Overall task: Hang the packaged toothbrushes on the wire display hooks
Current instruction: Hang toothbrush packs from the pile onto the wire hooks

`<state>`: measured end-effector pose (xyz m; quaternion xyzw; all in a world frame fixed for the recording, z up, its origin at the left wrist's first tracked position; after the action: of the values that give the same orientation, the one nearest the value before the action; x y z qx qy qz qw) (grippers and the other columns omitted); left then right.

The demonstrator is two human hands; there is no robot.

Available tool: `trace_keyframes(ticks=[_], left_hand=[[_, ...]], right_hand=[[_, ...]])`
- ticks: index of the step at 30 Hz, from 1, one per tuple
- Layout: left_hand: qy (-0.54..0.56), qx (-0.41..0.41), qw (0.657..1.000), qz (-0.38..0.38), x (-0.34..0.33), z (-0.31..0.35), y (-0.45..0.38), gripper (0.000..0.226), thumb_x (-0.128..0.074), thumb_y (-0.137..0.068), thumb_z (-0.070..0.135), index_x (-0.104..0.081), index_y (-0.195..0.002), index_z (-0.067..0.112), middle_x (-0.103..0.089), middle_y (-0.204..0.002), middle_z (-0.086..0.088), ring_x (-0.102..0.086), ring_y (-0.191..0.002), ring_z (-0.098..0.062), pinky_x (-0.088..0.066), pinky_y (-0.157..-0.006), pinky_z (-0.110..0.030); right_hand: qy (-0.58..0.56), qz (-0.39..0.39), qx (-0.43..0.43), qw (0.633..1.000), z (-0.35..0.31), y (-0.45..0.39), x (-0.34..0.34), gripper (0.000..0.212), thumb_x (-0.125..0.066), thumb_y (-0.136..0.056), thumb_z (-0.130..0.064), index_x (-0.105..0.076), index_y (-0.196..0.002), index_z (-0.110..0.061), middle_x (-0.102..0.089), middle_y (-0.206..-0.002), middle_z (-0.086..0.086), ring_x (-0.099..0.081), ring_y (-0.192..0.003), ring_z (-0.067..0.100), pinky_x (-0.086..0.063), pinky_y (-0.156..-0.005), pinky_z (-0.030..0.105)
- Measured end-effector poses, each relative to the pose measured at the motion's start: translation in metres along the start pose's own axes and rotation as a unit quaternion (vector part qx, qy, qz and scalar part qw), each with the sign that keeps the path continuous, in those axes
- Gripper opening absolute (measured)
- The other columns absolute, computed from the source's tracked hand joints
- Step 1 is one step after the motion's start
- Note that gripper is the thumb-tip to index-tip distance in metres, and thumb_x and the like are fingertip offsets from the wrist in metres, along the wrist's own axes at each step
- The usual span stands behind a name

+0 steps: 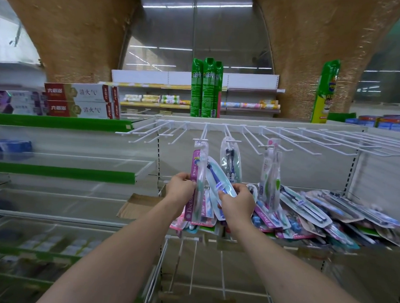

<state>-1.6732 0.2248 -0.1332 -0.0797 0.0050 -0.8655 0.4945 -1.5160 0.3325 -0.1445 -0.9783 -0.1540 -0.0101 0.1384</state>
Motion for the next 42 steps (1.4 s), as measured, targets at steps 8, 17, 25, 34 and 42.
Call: trace_keyframes(ticks=[8, 17, 25, 34, 42], left_hand=[[-0.017, 0.03, 0.999, 0.013, -0.01, -0.004, -0.02, 0.01, -0.061, -0.099, 0.017, -0.07, -0.101, 0.018, -0.074, -0.091, -0.007, -0.074, -0.083, -0.024, -0.063, -0.077, -0.042], [-0.126, -0.024, 0.983, 0.133, 0.005, 0.005, -0.003, 0.04, -0.079, -0.086, 0.038, -0.062, -0.118, 0.023, -0.066, -0.087, 0.004, -0.069, -0.088, -0.023, -0.058, -0.087, -0.042], [-0.151, -0.048, 0.98, 0.122, 0.006, 0.012, 0.012, 0.022, -0.075, -0.088, 0.027, -0.064, -0.106, 0.021, -0.064, -0.087, 0.005, -0.064, -0.088, -0.02, -0.055, -0.083, -0.036], [-0.146, -0.043, 0.984, 0.094, -0.002, 0.009, 0.021, 0.019, -0.075, -0.084, 0.025, -0.067, -0.101, 0.024, -0.07, -0.092, 0.002, -0.066, -0.085, -0.019, -0.059, -0.082, -0.04], [-0.157, -0.052, 0.982, 0.088, -0.005, 0.01, 0.022, 0.013, -0.069, -0.088, 0.02, -0.063, -0.097, 0.028, -0.066, -0.087, 0.003, -0.065, -0.085, -0.022, -0.06, -0.081, -0.042]], right_hand=[[-0.016, -0.001, 0.011, 1.0, -0.003, -0.005, 0.012, 0.024, -0.074, -0.082, -0.007, -0.061, -0.089, -0.026, -0.067, -0.081, -0.01, -0.066, -0.073, 0.014, -0.05, -0.06, 0.025], [0.023, -0.024, 0.019, 0.999, 0.0, 0.002, 0.025, 0.028, -0.08, -0.079, -0.013, -0.062, -0.092, -0.03, -0.066, -0.085, -0.015, -0.067, -0.077, 0.011, -0.058, -0.068, 0.034], [-0.046, -0.031, -0.062, 0.997, 0.016, 0.012, 0.037, 0.027, -0.076, -0.079, 0.003, -0.059, -0.088, -0.016, -0.069, -0.092, 0.003, -0.069, -0.083, 0.022, -0.062, -0.075, 0.049], [-0.155, -0.02, -0.114, 0.981, 0.032, 0.024, 0.053, 0.021, -0.071, -0.074, 0.014, -0.062, -0.08, -0.003, -0.071, -0.092, 0.016, -0.069, -0.082, 0.032, -0.057, -0.059, 0.034], [-0.185, -0.006, -0.102, 0.977, 0.032, 0.03, 0.056, 0.022, -0.074, -0.075, 0.012, -0.067, -0.087, -0.005, -0.072, -0.099, 0.017, -0.07, -0.094, 0.039, -0.061, -0.08, 0.052]])
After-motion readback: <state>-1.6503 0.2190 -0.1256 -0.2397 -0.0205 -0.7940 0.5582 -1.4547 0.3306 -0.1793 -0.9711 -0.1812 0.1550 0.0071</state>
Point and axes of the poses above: each hand's wrist, its own y-axis away from the middle knuckle, its own x-axis out of the back of the hand, z = x × y, the point moved 6 cm from there along -y, towards the middle knuckle
